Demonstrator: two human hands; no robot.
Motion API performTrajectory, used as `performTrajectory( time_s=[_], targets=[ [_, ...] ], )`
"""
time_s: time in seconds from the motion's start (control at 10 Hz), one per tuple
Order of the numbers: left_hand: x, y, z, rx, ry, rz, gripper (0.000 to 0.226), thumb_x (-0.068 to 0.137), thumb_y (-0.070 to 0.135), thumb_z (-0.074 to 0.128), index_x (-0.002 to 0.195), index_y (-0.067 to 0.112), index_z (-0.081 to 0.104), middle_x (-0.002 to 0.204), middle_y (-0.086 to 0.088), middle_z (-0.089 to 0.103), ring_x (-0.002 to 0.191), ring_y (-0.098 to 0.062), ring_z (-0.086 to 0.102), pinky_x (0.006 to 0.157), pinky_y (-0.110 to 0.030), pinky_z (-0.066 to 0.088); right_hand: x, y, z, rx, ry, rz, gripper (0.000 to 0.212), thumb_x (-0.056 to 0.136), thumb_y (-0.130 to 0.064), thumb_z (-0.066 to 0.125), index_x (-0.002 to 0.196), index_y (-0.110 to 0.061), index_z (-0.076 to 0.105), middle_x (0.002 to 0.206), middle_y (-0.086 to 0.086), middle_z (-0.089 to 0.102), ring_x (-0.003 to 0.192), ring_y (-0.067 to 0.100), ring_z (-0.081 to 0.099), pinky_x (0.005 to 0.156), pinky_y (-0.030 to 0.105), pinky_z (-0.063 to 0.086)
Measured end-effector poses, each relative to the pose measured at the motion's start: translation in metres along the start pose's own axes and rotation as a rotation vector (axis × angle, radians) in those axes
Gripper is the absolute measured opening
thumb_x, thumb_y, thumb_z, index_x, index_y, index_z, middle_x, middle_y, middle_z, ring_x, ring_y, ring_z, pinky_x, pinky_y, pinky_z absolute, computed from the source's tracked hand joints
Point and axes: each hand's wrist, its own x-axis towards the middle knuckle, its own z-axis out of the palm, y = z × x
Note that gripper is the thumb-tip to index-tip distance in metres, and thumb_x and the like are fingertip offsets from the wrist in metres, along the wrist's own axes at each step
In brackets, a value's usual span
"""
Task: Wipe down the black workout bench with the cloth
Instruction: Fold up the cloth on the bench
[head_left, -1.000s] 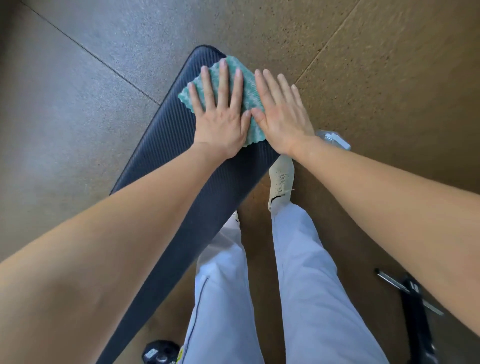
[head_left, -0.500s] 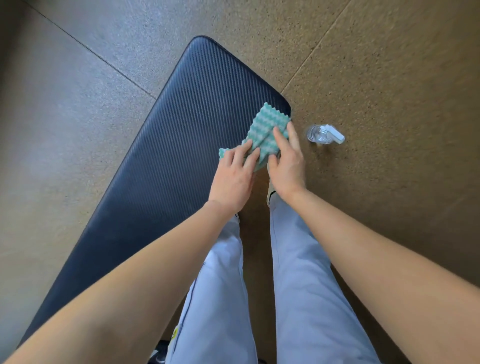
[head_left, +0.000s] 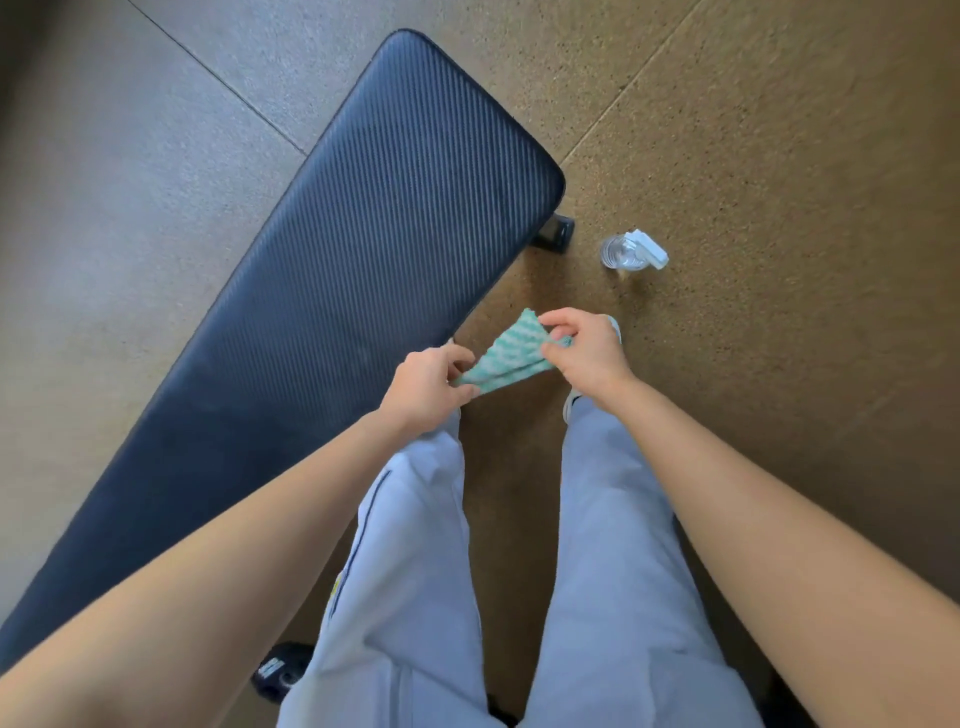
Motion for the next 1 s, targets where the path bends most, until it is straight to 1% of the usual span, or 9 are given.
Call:
performTrajectory(
  time_s=[0.1, 0.2, 0.4, 0.5, 0.6, 0.7, 0.8, 0.9, 1.0],
  targets=[
    [0.015, 0.024, 0.028, -0.148, -0.079, -0.032, 0.014, 0.095, 0.029, 0.071, 0.105, 0.019, 0.075, 0.097, 0.001, 0.073, 0.079, -0.010, 0.065, 0.068, -0.021, 0.051, 0.016, 0.027, -0.031, -0.128, -0.045, -0.009, 0.030, 0.090, -0.005, 0.068, 0.119, -0.013, 0.073, 0.107, 0.002, 0.067, 0.101, 0.012, 0.061, 0.085, 0.026, 0.049],
    [0.047, 0.061, 0.061, -0.388, -0.040, -0.098, 0.009, 0.095, 0.025, 0.072, 0.087, 0.025, 0.067, 0.086, 0.006, 0.069, 0.080, -0.010, 0.066, 0.069, -0.024, 0.054, 0.043, 0.056, -0.072, -0.147, 0.023, 0.025, 0.017, 0.089, -0.007, 0.070, 0.104, -0.013, 0.076, 0.097, 0.000, 0.067, 0.094, 0.013, 0.061, 0.079, 0.025, 0.045],
    [0.135, 0.144, 0.103, -0.751, 0.111, -0.173, 0.012, 0.089, 0.010, 0.076, 0.088, 0.015, 0.065, 0.086, -0.001, 0.067, 0.073, -0.009, 0.061, 0.065, -0.021, 0.050, 0.122, 0.098, -0.156, -0.006, 0.142, 0.020, 0.017, 0.084, 0.000, 0.074, 0.097, -0.010, 0.071, 0.092, 0.004, 0.063, 0.086, 0.014, 0.056, 0.066, 0.016, 0.041],
    [0.174, 0.170, 0.108, -0.752, 0.282, -0.129, 0.022, 0.084, 0.002, 0.076, 0.079, 0.019, 0.062, 0.080, 0.001, 0.065, 0.072, -0.010, 0.060, 0.065, -0.023, 0.052, 0.159, 0.099, -0.191, 0.029, 0.177, -0.048, 0.026, 0.081, 0.004, 0.074, 0.082, -0.020, 0.063, 0.086, 0.001, 0.061, 0.083, 0.012, 0.054, 0.064, 0.011, 0.042],
    [0.198, 0.187, 0.107, -0.687, 0.476, -0.074, 0.028, 0.078, 0.007, 0.074, 0.069, 0.029, 0.059, 0.071, 0.009, 0.062, 0.068, -0.007, 0.056, 0.067, -0.030, 0.050, 0.185, 0.098, -0.210, 0.084, 0.264, -0.160, 0.040, 0.072, 0.005, 0.069, 0.070, -0.032, 0.053, 0.089, 0.003, 0.064, 0.083, 0.013, 0.056, 0.076, 0.023, 0.050],
    [0.209, 0.196, 0.114, -0.533, 0.560, -0.052, 0.028, 0.077, 0.009, 0.069, 0.069, 0.031, 0.055, 0.071, 0.013, 0.058, 0.061, 0.000, 0.048, 0.063, -0.023, 0.042, 0.197, 0.107, -0.217, 0.037, 0.327, -0.232, 0.041, 0.067, 0.000, 0.066, 0.069, -0.036, 0.049, 0.106, 0.011, 0.065, 0.089, 0.016, 0.059, 0.080, 0.021, 0.050],
    [0.216, 0.194, 0.132, -0.337, 0.472, -0.071, 0.016, 0.081, 0.010, 0.069, 0.084, 0.024, 0.065, 0.089, 0.004, 0.067, 0.073, -0.007, 0.058, 0.067, -0.023, 0.041, 0.199, 0.129, -0.219, -0.070, 0.277, -0.264, 0.042, 0.071, 0.009, 0.064, 0.072, -0.032, 0.051, 0.106, 0.005, 0.055, 0.097, 0.021, 0.058, 0.080, 0.010, 0.042],
    [0.220, 0.180, 0.155, -0.085, 0.132, -0.100, 0.028, 0.088, 0.019, 0.072, 0.116, 0.022, 0.071, 0.116, 0.003, 0.070, 0.103, -0.017, 0.067, 0.080, -0.027, 0.047, 0.200, 0.161, -0.210, -0.352, 0.112, -0.199, 0.030, 0.079, 0.005, 0.068, 0.083, -0.024, 0.062, 0.119, 0.010, 0.059, 0.117, 0.035, 0.056, 0.096, 0.029, 0.041],
    [0.210, 0.163, 0.170, 0.104, -0.123, -0.147, 0.058, 0.090, 0.033, 0.071, 0.145, 0.024, 0.056, 0.149, 0.000, 0.053, 0.134, -0.025, 0.053, 0.104, -0.036, 0.046, 0.194, 0.186, -0.198, -0.613, -0.188, 0.033, 0.036, 0.085, -0.011, 0.074, 0.115, -0.031, 0.071, 0.162, 0.005, 0.035, 0.145, 0.037, 0.035, 0.119, 0.037, 0.030]
  ],
)
